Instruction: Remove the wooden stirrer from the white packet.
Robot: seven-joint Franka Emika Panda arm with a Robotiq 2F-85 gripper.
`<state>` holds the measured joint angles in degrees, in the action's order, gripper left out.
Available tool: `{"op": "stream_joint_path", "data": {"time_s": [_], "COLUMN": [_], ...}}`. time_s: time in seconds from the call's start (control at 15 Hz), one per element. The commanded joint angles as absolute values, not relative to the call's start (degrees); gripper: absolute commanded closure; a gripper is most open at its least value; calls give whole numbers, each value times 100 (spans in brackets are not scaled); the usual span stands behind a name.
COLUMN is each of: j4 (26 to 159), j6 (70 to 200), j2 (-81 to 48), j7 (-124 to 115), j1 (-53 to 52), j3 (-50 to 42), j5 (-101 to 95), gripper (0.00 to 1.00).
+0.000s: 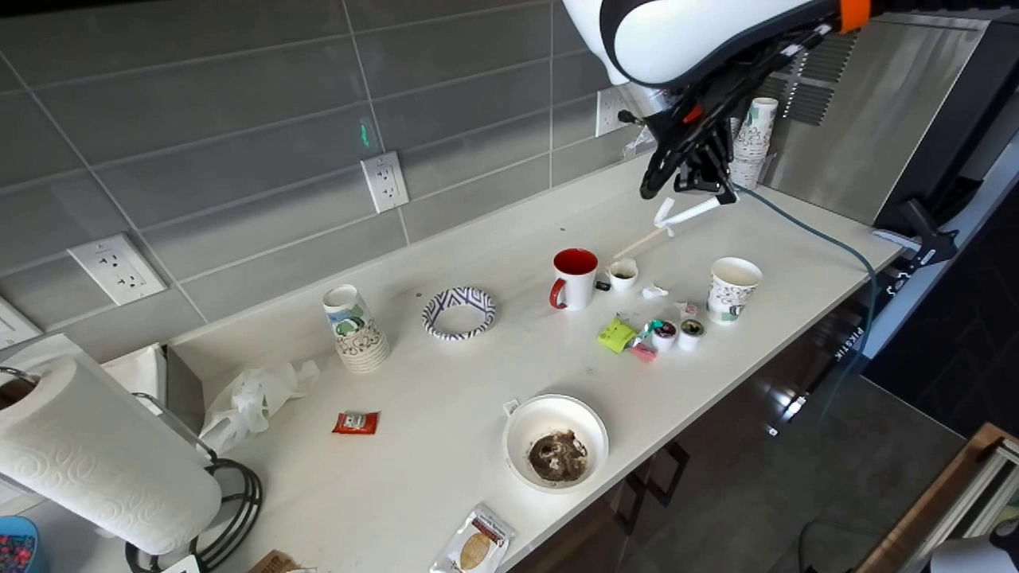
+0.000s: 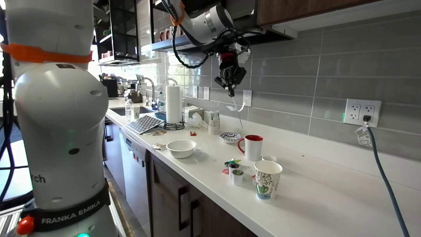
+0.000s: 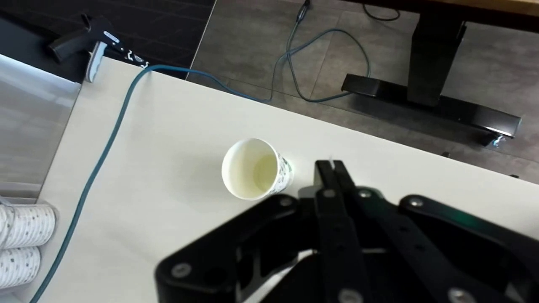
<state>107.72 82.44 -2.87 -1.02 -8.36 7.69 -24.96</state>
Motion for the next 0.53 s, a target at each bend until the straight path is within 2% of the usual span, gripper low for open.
{"op": "stream_joint_path", "data": {"time_s": [0.0, 0.47], "j4": [10887, 10798], "j6": [8356, 8764], "j2": [-402, -645], "j7": [-326, -509], "j1": [-827, -827], "j3": [751, 715], "j5": [-2912, -3241], "gripper": [100, 100]}}
